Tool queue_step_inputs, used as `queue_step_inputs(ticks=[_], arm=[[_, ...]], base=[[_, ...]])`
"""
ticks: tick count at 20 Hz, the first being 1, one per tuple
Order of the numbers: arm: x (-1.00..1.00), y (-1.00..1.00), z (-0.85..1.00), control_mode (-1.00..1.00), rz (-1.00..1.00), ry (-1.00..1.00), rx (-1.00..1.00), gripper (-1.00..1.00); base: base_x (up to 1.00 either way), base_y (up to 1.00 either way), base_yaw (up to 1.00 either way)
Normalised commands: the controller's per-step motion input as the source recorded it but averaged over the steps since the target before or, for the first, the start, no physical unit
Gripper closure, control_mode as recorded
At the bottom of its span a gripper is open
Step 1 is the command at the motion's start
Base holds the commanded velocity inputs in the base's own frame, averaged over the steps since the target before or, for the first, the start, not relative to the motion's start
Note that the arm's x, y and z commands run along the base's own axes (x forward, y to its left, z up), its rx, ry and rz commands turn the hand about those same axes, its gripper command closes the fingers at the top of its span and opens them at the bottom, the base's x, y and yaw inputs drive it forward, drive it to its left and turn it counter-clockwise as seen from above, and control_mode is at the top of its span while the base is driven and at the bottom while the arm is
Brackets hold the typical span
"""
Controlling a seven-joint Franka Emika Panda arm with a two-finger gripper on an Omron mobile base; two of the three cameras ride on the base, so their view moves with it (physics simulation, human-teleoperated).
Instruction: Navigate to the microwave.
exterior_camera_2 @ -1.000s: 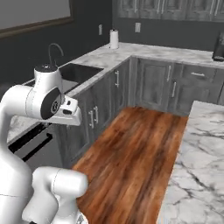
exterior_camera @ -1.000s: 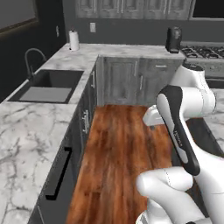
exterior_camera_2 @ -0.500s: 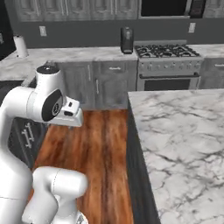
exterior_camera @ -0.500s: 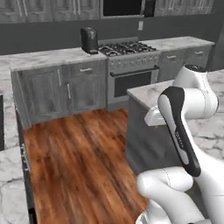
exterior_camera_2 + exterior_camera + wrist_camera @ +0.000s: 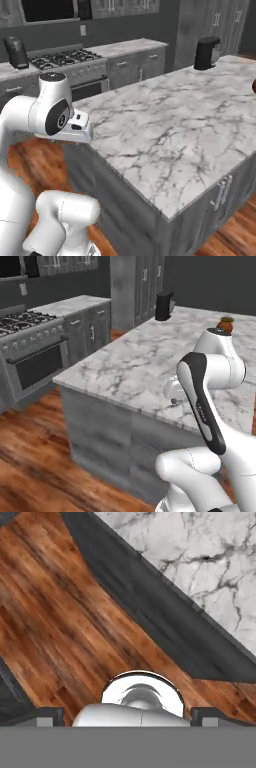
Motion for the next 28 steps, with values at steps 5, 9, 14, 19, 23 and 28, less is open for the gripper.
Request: queue_step_inputs(ticks=[5, 9, 14, 19, 23, 28], arm=[[0.0, 0.0, 0.0, 1.0, 0.0, 0.0, 0.0, -1.0], [0.0, 0.0, 0.0, 1.0, 0.0, 0.0, 0.0, -1.0], [0.0, 0.0, 0.0, 1.0, 0.0, 0.0, 0.0, -1.0], [0.0, 0.0, 0.0, 1.0, 0.0, 0.0, 0.0, -1.0], [0.0, 0.0, 0.0, 1.0, 0.0, 0.0, 0.0, -1.0], [0.0, 0.0, 0.0, 1.0, 0.0, 0.0, 0.0, -1.0]], base=[[0.03, 0.0, -0.99], [0.53, 0.15, -0.81], [0.6, 0.61, -0.31], [0.31, 0.42, -0.07], [0.04, 0.69, -0.05], [-0.08, 0.93, 0.03]])
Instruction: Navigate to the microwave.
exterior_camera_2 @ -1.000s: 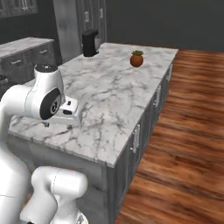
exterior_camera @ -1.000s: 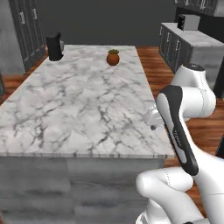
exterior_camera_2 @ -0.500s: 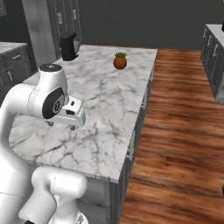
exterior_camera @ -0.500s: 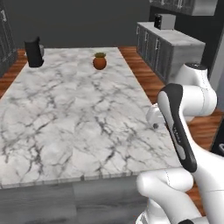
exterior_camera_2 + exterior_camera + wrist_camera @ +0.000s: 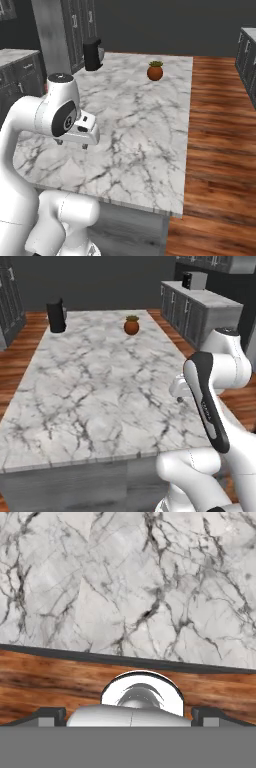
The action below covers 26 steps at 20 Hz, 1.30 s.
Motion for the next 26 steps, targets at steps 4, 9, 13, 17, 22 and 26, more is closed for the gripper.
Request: queue_step_inputs(ticks=[4, 9, 13, 17, 22, 26], arm=[[0.0, 0.0, 0.0, 1.0, 0.0, 0.0, 0.0, -1.0], [0.0, 0.0, 0.0, 1.0, 0.0, 0.0, 0.0, -1.0], [0.0, 0.0, 0.0, 1.0, 0.0, 0.0, 0.0, -1.0], [0.0, 0.0, 0.0, 1.0, 0.0, 0.0, 0.0, -1.0], [0.0, 0.0, 0.0, 1.0, 0.0, 0.0, 0.0, -1.0], [0.0, 0.0, 0.0, 1.0, 0.0, 0.0, 0.0, -1.0]], base=[[0.0, 1.0, 0.07], [0.0, 1.0, 0.22], [0.0, 1.0, 0.54], [0.0, 1.0, 0.61], [0.15, 1.0, 0.5], [0.07, 1.0, 0.54]])
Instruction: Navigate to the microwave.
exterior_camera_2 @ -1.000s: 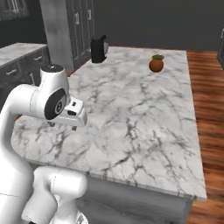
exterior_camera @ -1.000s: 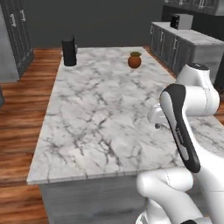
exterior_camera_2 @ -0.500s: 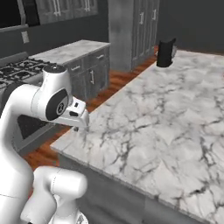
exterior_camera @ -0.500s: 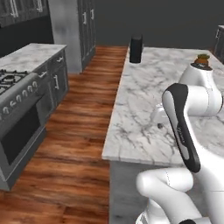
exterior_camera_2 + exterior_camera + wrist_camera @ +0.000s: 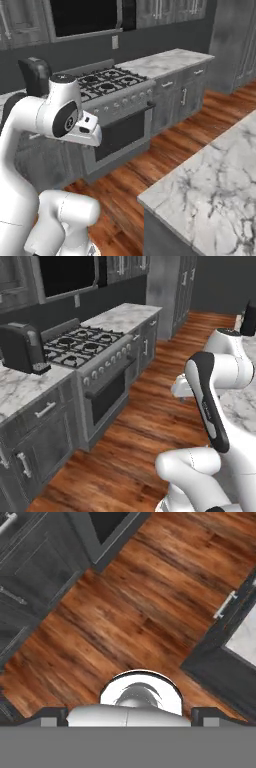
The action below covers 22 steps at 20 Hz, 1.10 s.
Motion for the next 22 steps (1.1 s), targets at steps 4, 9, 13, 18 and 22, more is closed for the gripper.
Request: queue_step_inputs(ticks=[4, 9, 13, 18, 22], arm=[[0.0, 0.0, 0.0, 1.0, 0.0, 0.0, 0.0, -1.0], [0.0, 0.0, 0.0, 1.0, 0.0, 0.0, 0.0, -1.0], [0.0, 0.0, 0.0, 1.0, 0.0, 0.0, 0.0, -1.0], [0.0, 0.0, 0.0, 1.0, 0.0, 0.0, 0.0, -1.0], [0.0, 0.0, 0.0, 1.0, 0.0, 0.0, 0.0, -1.0]], base=[[0.0, 0.89, 0.81], [0.11, 0.59, 0.84], [0.92, 0.1, 0.37], [1.0, -0.18, -0.05], [1.0, -0.86, -0.17]])
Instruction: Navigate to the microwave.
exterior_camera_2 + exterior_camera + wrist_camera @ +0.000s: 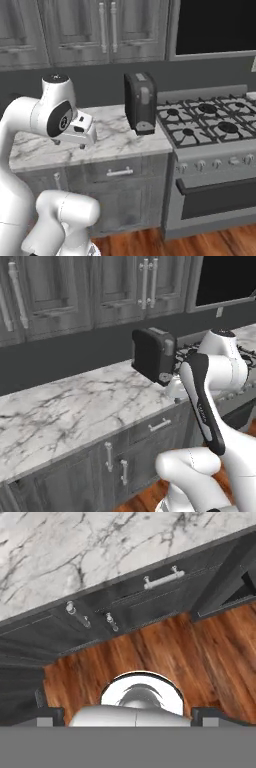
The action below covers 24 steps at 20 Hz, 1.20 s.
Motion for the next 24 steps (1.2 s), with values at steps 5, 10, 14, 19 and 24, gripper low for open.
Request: queue_step_inputs(ticks=[5, 10, 14, 19, 24], arm=[[0.0, 0.0, 0.0, 1.0, 0.0, 0.0, 0.0, -1.0], [0.0, 0.0, 0.0, 1.0, 0.0, 0.0, 0.0, -1.0], [0.0, 0.0, 0.0, 1.0, 0.0, 0.0, 0.0, -1.0], [0.0, 0.0, 0.0, 1.0, 0.0, 0.0, 0.0, -1.0], [0.0, 0.0, 0.0, 1.0, 0.0, 0.0, 0.0, -1.0]], base=[[0.97, -1.0, -0.28], [0.81, -1.0, -0.24], [0.49, -1.0, 0.13], [0.76, -1.0, 0.4], [0.7, -1.0, 0.5]])
